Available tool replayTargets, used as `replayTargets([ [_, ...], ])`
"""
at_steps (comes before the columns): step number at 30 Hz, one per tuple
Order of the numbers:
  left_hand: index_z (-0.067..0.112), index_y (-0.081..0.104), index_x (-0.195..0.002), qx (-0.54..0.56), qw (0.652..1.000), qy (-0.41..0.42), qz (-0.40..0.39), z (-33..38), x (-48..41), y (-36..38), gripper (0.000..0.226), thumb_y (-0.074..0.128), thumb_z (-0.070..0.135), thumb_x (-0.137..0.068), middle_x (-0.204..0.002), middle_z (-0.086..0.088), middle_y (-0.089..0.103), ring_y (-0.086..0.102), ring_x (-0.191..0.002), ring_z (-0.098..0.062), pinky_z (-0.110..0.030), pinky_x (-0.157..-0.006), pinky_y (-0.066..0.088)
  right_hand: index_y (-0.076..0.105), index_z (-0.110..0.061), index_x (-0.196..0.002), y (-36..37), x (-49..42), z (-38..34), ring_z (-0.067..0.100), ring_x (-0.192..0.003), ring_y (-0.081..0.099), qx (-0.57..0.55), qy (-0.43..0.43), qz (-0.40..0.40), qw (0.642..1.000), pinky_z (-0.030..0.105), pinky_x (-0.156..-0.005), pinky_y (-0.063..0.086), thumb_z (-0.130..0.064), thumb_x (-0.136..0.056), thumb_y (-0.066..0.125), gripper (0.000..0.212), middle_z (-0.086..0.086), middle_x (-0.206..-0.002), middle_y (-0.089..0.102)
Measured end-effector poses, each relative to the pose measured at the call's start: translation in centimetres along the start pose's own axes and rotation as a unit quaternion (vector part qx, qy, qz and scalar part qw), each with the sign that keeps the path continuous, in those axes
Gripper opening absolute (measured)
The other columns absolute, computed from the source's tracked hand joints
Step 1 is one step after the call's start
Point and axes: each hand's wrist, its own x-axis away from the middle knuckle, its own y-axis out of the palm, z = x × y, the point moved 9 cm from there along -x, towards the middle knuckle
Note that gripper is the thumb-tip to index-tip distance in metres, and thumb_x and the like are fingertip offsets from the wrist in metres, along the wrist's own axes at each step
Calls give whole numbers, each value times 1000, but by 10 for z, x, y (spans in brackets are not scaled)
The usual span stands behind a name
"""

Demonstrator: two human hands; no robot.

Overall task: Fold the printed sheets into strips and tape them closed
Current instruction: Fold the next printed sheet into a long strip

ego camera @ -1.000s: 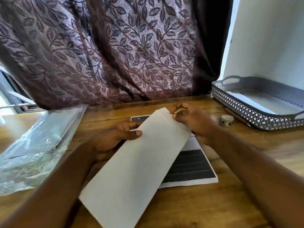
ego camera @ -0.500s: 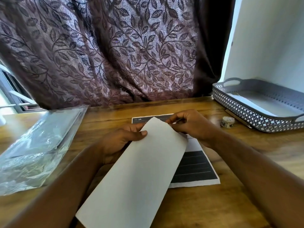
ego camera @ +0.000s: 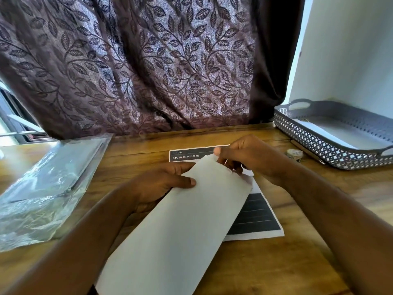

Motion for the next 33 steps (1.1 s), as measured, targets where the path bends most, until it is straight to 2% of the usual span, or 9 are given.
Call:
replayTargets([
  [5, 21, 50, -145, -32, 999, 29, -11, 9, -2, 14, 50, 57, 13, -96, -136, -10, 65, 63, -123, -37, -57, -107, 47, 75, -18, -86, 5, 4, -5, 5, -65, 65, 56, 0, -41, 998, 16, -59, 51, -33, -82, 82, 17, -9, -71, 73],
  [10, 21, 53, -142, -40, 999, 18, -6, 2, -2, 15, 46, 57, 16, -96, -135, -6, 66, 64, -122, -34, -56, -108, 45, 73, -12, -90, -2, 3, 1, 32, -83, 75, 27, 21, -13, 999, 45, -74, 64, -23, -83, 82, 17, 9, -86, 77],
  [15, 23, 54, -141, -46, 999, 17, -13, 1, -1, 11, 47, 59, 15, -95, -134, -6, 67, 66, -118, -35, -49, -101, 53, 74, -10, -91, -8, 2, 13, 36, -86, 74, -38, 52, 9, 998, 49, -79, 62, -29, -85, 80, 21, 15, -94, 77],
  [19, 22, 55, -139, -43, 999, 32, -4, 7, -1, 5, 45, 58, 13, -95, -132, -8, 68, 67, -117, -35, -47, -97, 56, 79, -11, -104, 10, 10, 25, 32, -102, 74, -160, 124, -112, 973, 46, -88, 61, -49, -72, 82, 50, 14, -109, 77],
  [23, 21, 55, -142, -35, 998, 21, -43, 4, 3, 12, 44, 59, 13, -99, -133, -12, 66, 67, -117, -37, -43, -89, 60, 76, -11, -115, 24, 20, 34, 30, -109, 72, -196, 175, -215, 941, 39, -84, 61, -33, -84, 75, 38, 15, -121, 73],
  [25, 32, 56, -140, -56, 996, 22, -63, 4, 7, 12, 48, 69, 22, -95, -136, -8, 66, 67, -118, -32, -40, -88, 60, 69, -6, -125, 24, 22, 37, 30, -111, 71, -207, 190, -227, 933, 40, -86, 61, -25, -90, 71, 40, 17, -126, 71],
  [28, 43, 53, -140, -141, 989, 31, -40, 2, 10, -13, 59, 77, 31, -87, -142, -2, 61, 61, -127, -29, -54, -103, 50, 74, -6, -118, 12, 21, 35, 27, -103, 74, -271, 192, -199, 922, 38, -80, 62, -20, -85, 74, 36, 17, -120, 73],
  [30, 35, 49, -145, -88, 995, 9, -37, -5, 12, -30, 60, 73, 20, -93, -143, -14, 59, 59, -126, -43, -68, -101, 45, 78, -11, -111, -1, 19, 35, 25, -98, 75, -294, 181, -171, 923, 40, -78, 62, -22, -84, 75, 29, 16, -116, 75],
  [33, 29, 51, -145, -100, 995, 16, -8, -5, 18, -61, 59, 72, 11, -93, -140, -19, 60, 59, -123, -47, -71, -99, 45, 78, -12, -114, -18, 16, 41, 26, -99, 74, -315, 175, -126, 924, 47, -89, 60, -24, -83, 73, 33, 17, -122, 72],
])
